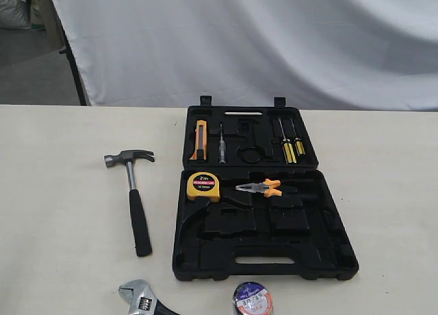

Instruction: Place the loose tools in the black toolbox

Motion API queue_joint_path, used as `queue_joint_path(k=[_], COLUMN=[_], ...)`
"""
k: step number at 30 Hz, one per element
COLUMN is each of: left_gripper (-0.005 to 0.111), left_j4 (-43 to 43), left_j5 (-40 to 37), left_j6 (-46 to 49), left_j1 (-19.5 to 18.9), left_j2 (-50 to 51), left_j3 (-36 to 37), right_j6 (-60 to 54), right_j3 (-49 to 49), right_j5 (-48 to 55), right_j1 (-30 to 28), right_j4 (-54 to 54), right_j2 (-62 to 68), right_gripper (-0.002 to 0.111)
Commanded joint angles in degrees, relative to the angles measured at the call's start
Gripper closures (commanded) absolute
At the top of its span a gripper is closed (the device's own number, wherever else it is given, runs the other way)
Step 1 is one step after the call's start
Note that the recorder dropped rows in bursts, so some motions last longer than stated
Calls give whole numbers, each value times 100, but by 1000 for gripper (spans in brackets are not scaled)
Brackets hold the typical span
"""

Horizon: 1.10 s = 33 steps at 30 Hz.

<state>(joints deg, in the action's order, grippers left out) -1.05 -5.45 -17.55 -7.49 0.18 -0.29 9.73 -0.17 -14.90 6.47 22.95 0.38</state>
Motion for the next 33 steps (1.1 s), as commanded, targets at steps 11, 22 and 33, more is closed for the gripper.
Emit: queue_joint_path(k=[11,22,33], left_gripper=[106,106,106], left_j4=[-25,-25,-25], left_j5=[41,41,41], left_j6=[-27,-27,-27], left_j1=[-145,-145,-145], left_j2=[-18,-18,-18], left_j3=[-15,-15,-15], right_j6=[-374,-81,-399], right_j3=[-456,-1510,-1801], right_j5=[751,1118,-27], right_j1=[171,656,2469], right_j4=[-273,-249,-271], right_j2=[1482,5861,6930], right_gripper=[109,109,109])
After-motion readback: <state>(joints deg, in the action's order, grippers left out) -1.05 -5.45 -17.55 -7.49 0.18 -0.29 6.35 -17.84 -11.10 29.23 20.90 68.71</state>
